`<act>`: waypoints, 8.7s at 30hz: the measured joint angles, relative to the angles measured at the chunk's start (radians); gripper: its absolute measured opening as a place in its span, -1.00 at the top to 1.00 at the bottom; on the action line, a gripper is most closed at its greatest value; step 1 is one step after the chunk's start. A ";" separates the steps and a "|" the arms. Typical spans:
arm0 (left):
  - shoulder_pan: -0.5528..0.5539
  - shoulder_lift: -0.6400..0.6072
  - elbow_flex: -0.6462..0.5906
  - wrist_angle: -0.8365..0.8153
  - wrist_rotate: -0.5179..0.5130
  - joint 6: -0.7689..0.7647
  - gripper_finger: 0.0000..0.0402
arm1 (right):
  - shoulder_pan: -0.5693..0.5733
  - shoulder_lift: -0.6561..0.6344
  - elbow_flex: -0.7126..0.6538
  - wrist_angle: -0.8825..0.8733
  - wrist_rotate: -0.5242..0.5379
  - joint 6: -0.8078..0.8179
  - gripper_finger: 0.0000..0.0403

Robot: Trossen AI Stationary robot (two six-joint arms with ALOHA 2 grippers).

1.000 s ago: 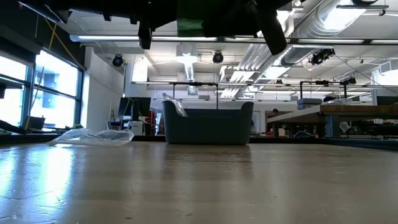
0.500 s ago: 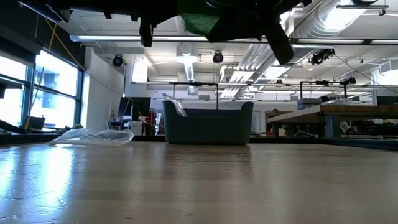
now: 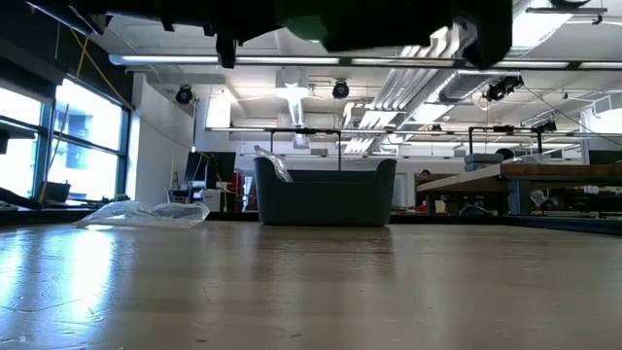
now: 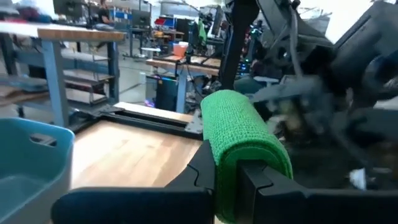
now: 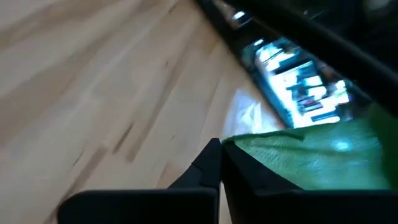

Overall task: Roll bandage
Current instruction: Roll the green bandage

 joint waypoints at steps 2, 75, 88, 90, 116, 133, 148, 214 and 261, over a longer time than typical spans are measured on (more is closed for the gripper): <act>-0.007 0.000 0.000 -0.014 -0.016 0.033 0.94 | 0.023 0.000 0.000 0.068 0.060 -0.021 1.00; -0.098 -0.002 0.002 0.005 0.023 0.180 0.94 | 0.008 0.001 0.301 -0.167 0.253 0.246 1.00; -0.098 -0.002 0.003 0.071 0.107 0.163 0.94 | 0.059 -0.060 0.301 -0.184 0.344 0.308 1.00; -0.098 -0.002 0.002 0.077 0.111 0.163 0.94 | 0.049 -0.061 0.301 -0.194 0.327 0.315 1.00; -0.085 -0.005 0.001 0.058 0.055 0.112 0.94 | 0.106 -0.061 0.301 -0.405 0.154 0.229 0.28; -0.080 -0.007 0.001 0.056 0.049 0.109 0.94 | 0.052 -0.082 0.301 -0.534 0.126 0.514 0.27; -0.080 -0.007 0.001 0.057 0.056 0.110 0.94 | -0.005 -0.067 0.301 -0.528 -0.039 0.534 0.27; -0.079 -0.005 0.002 0.057 0.028 0.095 0.94 | -0.021 0.073 0.331 -0.636 0.117 0.416 1.00; 0.305 0.462 0.002 0.107 0.569 -0.493 0.94 | -0.219 0.068 -0.039 -0.115 -0.545 0.513 0.34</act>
